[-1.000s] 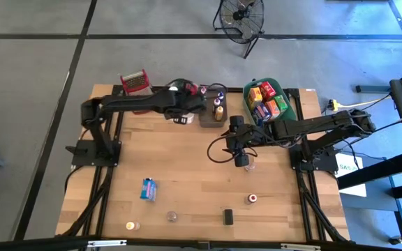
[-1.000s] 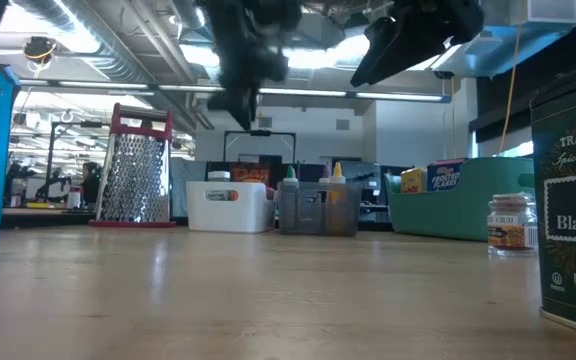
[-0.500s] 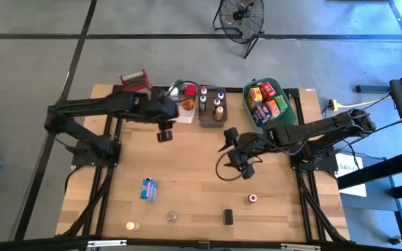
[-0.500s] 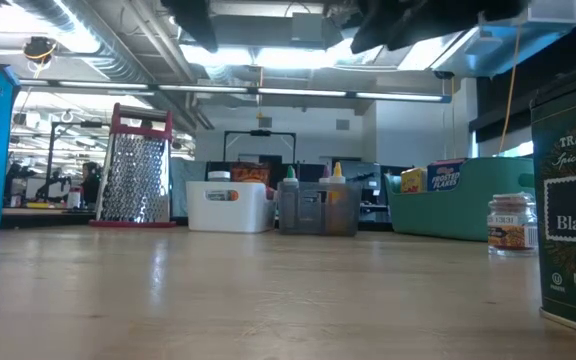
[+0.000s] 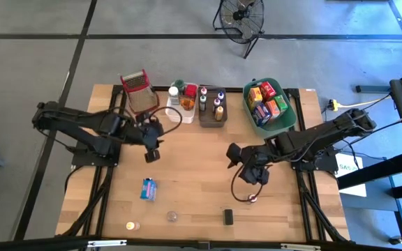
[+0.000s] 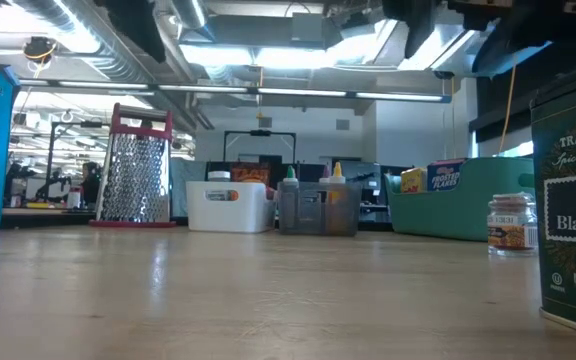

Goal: Pick & Place Kitchen Items
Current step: Put the red food coloring bottle into the black bin

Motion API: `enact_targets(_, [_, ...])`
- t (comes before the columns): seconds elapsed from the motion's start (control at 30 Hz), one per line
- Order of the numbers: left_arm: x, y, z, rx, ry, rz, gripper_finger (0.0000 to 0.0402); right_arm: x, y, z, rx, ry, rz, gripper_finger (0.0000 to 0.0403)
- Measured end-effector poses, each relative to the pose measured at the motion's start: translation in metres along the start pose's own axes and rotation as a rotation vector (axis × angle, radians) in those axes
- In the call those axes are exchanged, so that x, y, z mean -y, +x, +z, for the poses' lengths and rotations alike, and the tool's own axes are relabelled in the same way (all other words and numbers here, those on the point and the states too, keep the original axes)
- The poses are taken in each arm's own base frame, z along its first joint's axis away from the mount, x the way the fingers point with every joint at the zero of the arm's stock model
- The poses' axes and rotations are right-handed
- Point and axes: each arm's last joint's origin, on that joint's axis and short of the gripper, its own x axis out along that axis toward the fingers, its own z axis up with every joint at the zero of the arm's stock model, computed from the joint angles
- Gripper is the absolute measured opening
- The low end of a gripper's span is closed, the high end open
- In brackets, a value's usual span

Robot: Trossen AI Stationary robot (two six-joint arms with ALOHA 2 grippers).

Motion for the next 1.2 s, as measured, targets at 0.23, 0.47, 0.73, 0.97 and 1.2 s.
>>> enact_targets(0.23, [0.018,-0.012,-0.005,0.144,0.051,0.092,0.0139,-0.003,0.005,0.02,0.016,-0.137,0.034,0.027])
enact_targets(0.47, [0.026,-0.016,-0.003,0.215,0.059,0.094,0.0139,-0.002,0.019,0.051,-0.038,-0.22,0.141,0.027])
enact_targets(0.73, [0.034,-0.02,-0.006,0.234,0.074,0.058,0.0139,0.007,0.036,0.091,-0.108,-0.259,0.307,0.027])
enact_targets(0.97, [0.041,-0.025,-0.011,0.251,0.092,0.041,0.0139,0.003,0.042,0.114,-0.118,-0.308,0.391,0.027])
enact_targets(1.2, [0.048,-0.03,-0.016,0.266,0.112,0.021,0.0139,0.006,0.035,0.12,-0.137,-0.007,0.372,0.027])
